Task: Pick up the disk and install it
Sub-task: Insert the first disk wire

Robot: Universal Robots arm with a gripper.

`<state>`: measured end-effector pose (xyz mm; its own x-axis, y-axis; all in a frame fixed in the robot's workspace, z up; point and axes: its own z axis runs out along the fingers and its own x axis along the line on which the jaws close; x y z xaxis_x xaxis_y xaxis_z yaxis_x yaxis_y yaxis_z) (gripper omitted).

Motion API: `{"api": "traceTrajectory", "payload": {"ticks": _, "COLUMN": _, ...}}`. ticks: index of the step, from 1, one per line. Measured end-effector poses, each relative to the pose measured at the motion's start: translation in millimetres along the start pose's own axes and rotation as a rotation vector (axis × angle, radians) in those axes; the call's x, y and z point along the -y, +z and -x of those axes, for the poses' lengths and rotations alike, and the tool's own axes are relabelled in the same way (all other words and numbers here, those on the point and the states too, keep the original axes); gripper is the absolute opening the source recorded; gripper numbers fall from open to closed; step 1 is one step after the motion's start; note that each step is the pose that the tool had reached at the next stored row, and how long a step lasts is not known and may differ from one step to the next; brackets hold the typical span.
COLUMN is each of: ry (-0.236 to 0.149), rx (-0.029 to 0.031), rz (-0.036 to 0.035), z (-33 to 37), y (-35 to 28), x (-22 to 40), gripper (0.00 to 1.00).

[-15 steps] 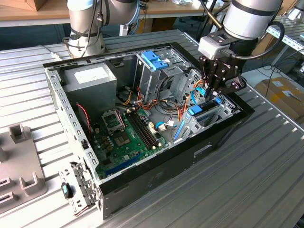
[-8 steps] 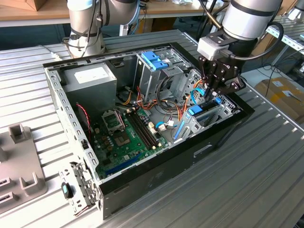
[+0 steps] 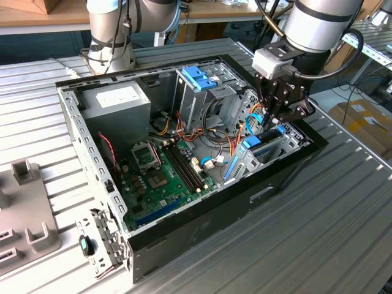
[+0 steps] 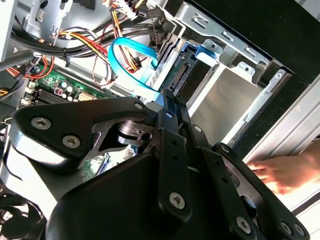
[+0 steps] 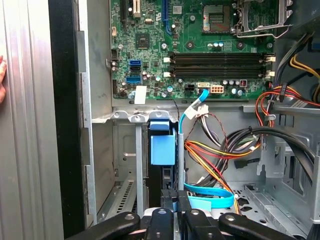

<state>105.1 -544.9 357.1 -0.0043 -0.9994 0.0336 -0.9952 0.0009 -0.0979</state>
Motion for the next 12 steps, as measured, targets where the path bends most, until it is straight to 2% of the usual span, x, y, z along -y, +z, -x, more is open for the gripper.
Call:
{"api": "traceTrajectory", "payload": {"ticks": 2, "ry": 0.000, "rx": 0.0008, "rz": -0.0007, "z": -0.1, "y": -0.1, "x": -0.5, "gripper": 0.16}}
{"api": "traceTrajectory", "payload": {"ticks": 4, "ry": 0.000, "rx": 0.0042, "rz": -0.0040, "z": -0.1, "y": -0.1, "x": -1.7, "gripper": 0.16}}
{"api": "traceTrajectory", "payload": {"ticks": 10, "ry": 0.000, "rx": 0.0048, "rz": -0.0046, "z": -0.2, "y": -0.1, "x": -2.0, "gripper": 0.16}}
{"api": "traceTrajectory", "payload": {"ticks": 12, "ry": 0.000, "rx": 0.0087, "rz": -0.0103, "z": -0.2, "y": -0.1, "x": -3.1, "gripper": 0.16}}
